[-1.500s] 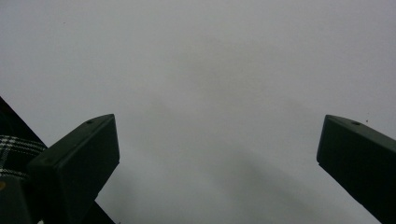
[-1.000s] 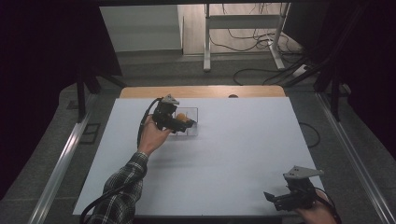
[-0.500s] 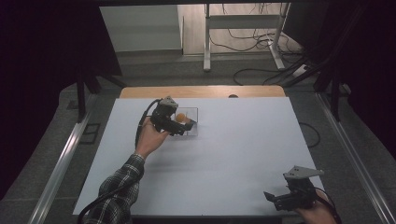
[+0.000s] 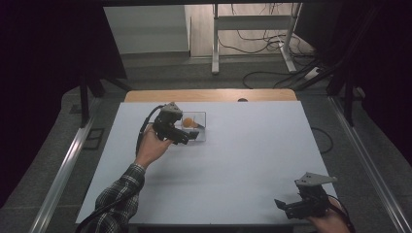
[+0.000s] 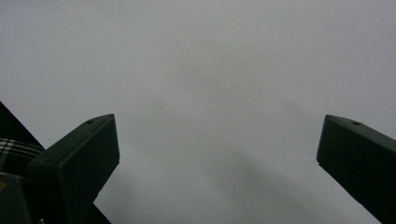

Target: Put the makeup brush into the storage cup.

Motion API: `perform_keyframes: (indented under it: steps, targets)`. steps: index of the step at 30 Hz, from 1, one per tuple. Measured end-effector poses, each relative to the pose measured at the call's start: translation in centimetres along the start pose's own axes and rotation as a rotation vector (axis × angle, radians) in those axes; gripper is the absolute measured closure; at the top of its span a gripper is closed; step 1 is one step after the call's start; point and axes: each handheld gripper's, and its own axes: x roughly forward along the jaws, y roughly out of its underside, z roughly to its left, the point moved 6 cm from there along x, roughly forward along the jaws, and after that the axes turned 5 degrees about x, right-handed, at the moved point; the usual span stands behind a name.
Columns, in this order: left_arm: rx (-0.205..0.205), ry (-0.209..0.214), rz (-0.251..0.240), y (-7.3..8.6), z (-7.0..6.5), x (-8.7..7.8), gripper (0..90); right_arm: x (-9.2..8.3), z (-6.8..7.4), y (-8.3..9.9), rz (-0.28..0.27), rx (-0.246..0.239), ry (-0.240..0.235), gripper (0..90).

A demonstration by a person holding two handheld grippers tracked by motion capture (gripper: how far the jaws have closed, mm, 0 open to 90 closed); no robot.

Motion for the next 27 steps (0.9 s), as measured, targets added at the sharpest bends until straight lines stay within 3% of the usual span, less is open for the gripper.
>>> perform_keyframes:
  steps: [16,27]
  targets:
    - [0.014,-0.011,0.03,1.4,-0.8,-1.0,0.0,-0.2,-0.1,-0.2,-0.018,0.003,0.003,0.0]
    - [0.01,-0.024,0.019,2.8,-1.3,-1.5,0.0,-0.3,-0.3,-0.2,-0.03,0.015,0.006,0.0]
